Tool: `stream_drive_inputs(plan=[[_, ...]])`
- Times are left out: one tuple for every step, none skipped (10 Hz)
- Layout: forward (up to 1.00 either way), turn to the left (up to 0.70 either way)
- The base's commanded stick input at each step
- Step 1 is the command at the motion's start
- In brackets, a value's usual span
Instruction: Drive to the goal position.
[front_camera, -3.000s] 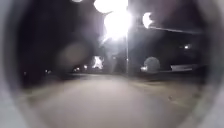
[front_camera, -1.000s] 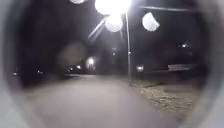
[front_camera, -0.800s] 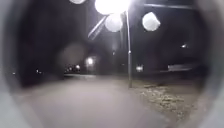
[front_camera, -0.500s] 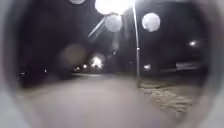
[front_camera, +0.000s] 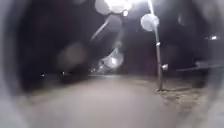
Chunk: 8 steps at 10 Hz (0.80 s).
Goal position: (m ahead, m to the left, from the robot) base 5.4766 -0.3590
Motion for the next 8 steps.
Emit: stream_drive_inputs(plan=[[0.73,0.56],[0.16,0.84],[0.75,0.25],[1.0,0.0],[1.0,0.0],[1.0,0.0],[1.0,0.0],[1.0,0.0]])
